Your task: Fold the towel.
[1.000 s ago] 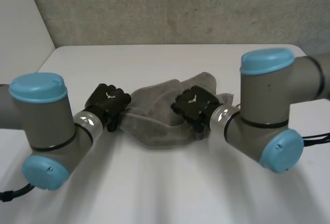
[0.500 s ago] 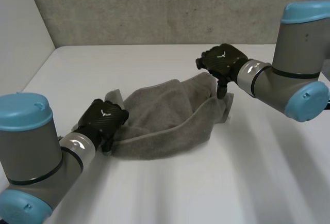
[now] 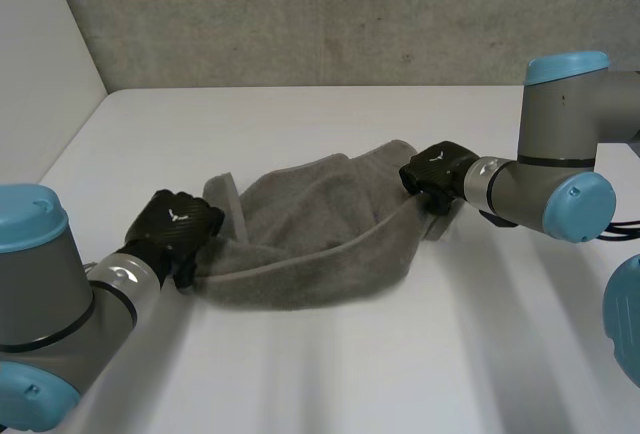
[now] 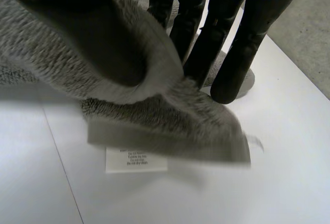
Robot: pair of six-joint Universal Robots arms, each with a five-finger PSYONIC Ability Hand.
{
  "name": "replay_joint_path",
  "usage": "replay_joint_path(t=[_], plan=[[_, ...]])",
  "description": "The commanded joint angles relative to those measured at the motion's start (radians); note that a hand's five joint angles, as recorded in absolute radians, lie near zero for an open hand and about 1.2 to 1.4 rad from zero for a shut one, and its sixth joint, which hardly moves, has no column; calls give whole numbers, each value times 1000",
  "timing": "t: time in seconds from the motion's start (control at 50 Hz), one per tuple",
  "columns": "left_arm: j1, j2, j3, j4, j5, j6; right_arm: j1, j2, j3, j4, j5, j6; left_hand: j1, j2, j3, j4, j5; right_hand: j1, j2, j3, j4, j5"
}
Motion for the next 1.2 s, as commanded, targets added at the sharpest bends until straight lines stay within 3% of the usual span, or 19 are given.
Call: replay_joint_path(t=[0.02, 0.18, 0.4, 0.62, 0.84, 1.08, 1.12, 1.2], plan=[[44, 3, -24, -10, 107, 0, -3, -42, 80, -57, 2, 82, -19, -17, -12, -24, -181, 147, 166, 182, 167, 161], [47, 1, -24, -15, 133, -1, -39, -128, 248, -173, 34, 187, 172, 173, 178, 167, 10, 147, 166, 182, 167, 161], [60, 1, -37, -35, 133, -1, -46, -166, 384, -253, 65, 208, 164, 165, 170, 158, 2, 147, 166, 182, 167, 161], [94, -18, -39, -35, 135, -1, -46, -185, 418, -275, 60, 208, 108, 109, 114, 102, -54, 147, 166, 182, 167, 161], [93, -52, -40, -30, 133, 0, -57, -188, 433, -293, 61, 208, 275, 276, 281, 270, 113, 147, 166, 182, 167, 161], [93, -101, -39, -29, 129, 2, -59, -193, 437, -296, 63, 208, 275, 276, 281, 270, 113, 147, 166, 182, 167, 161], [93, -101, -39, -29, 130, 0, -59, -193, 437, -296, 64, 208, 296, 297, 302, 290, 134, 147, 166, 182, 167, 161], [94, -92, -37, -26, 129, 0, -59, -197, 437, -296, 64, 208, 550, 552, 557, 545, 388, 147, 166, 182, 167, 161]])
